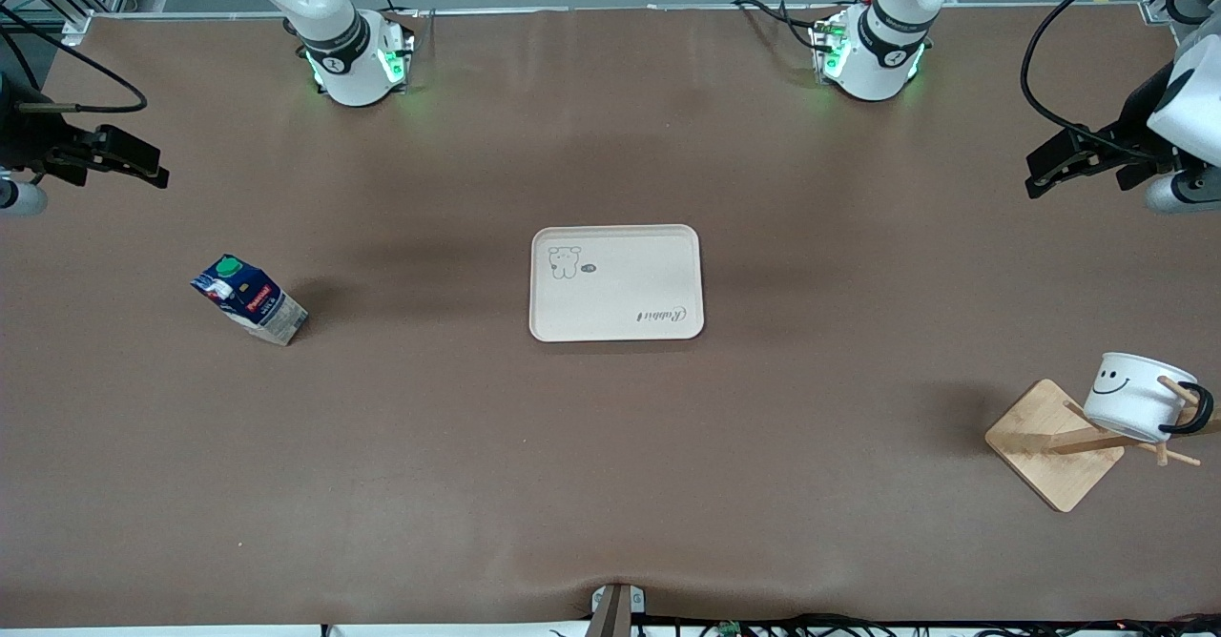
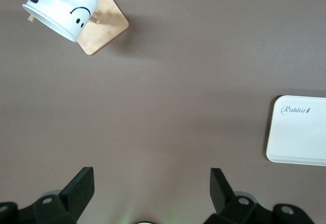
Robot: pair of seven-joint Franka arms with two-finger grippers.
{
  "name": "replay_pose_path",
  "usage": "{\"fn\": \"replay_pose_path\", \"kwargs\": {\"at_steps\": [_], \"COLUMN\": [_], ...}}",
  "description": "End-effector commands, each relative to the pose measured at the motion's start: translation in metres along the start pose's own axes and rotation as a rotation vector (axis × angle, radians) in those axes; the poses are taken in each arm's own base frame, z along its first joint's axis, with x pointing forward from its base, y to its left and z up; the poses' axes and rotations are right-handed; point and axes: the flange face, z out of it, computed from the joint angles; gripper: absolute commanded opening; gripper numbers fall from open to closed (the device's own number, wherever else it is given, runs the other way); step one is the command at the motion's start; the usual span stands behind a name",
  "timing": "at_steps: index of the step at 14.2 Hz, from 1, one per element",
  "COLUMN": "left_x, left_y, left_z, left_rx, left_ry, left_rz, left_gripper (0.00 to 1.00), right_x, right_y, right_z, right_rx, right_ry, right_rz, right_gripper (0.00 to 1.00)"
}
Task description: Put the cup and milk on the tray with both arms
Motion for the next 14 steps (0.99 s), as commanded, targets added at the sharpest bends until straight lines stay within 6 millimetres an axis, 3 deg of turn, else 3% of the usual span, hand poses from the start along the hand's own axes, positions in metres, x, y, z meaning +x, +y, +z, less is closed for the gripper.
{"fn": "replay_pose_path", "kwargs": {"at_steps": [1, 6, 8, 12, 14], "left_x": [-0.006, -0.001, 0.004, 0.009, 0.014], "left_y": [-0.014, -0.030, -0.047, -0.049, -0.090], "left_z": [-0.008, -0.011, -0.007, 0.003, 0.012], "left_rx": [-0.003, -0.007, -0.016, -0.006, -0.030], "left_ry": [-0.003, 0.007, 0.000, 0.025, 0.119], "left_rz": [-0.002, -0.027, -0.035, -0.055, -0.144], "left_gripper": [1.00, 1.00, 1.00, 1.00, 1.00], "right_x": [-0.008, -0.010, -0.009, -0.008, -0.007], "right_y": [0.001, 0.001, 0.001, 0.000, 0.001], "right_z": [0.001, 0.002, 0.002, 0.001, 0.002], "right_rx": [0.011, 0.011, 0.011, 0.011, 0.011], "right_ry": [-0.007, -0.023, -0.021, -0.015, -0.018], "right_rz": [0.006, 0.006, 0.006, 0.004, 0.006], "right_gripper": [1.00, 1.00, 1.00, 1.00, 1.00]}}
